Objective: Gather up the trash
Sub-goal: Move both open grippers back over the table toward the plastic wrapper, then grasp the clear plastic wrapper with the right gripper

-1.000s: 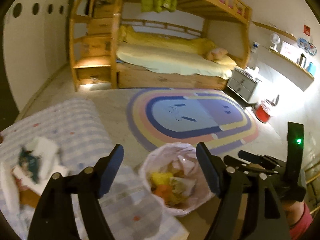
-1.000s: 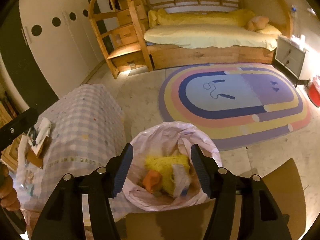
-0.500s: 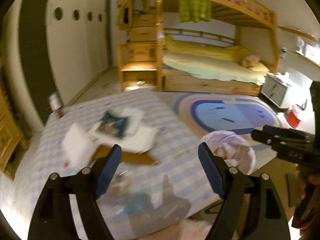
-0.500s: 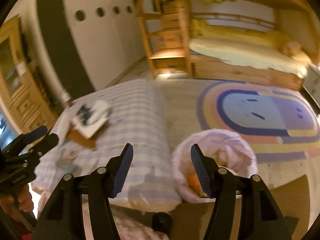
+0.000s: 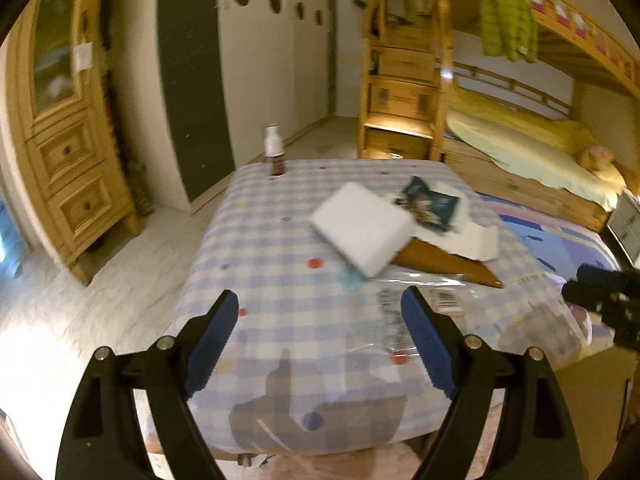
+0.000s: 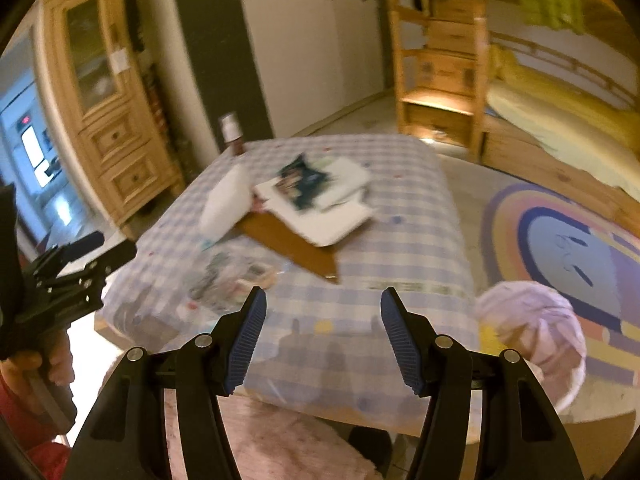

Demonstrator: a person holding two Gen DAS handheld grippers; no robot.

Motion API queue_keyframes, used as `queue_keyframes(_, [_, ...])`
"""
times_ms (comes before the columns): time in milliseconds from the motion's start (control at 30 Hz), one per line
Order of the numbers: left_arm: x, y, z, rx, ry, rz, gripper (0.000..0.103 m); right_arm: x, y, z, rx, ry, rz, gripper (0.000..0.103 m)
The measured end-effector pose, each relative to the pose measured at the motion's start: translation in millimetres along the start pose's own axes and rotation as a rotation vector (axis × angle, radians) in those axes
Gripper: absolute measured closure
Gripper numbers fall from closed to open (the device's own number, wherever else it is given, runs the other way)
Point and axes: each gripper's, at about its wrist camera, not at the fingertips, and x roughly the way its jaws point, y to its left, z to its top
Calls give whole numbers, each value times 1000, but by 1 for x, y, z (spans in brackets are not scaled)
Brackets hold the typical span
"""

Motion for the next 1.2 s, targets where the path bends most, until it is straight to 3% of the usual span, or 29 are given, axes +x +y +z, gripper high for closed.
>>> queue_keyframes(267, [20, 6, -20, 18, 61, 17, 22, 40, 22, 7, -68, 52, 29, 70])
queue_keyframes(567, [51, 3, -33, 33, 127, -6, 22, 69, 12, 8, -49, 84, 57, 70])
queue_keyframes(700, [60, 1, -34, 71, 151, 21, 22, 78, 10, 11, -46, 95, 73, 69])
queue_keyframes(1067, [62, 6, -36, 57, 144, -13, 22, 99, 12, 17, -50, 152, 168, 67])
queue_keyframes(1167, [62, 5, -36, 64, 143, -2, 22, 89, 18, 15, -72, 141, 160, 72])
queue_keyframes(1200, [62, 5, -35, 66, 144, -1, 22, 83, 18, 15, -70, 133, 158, 81])
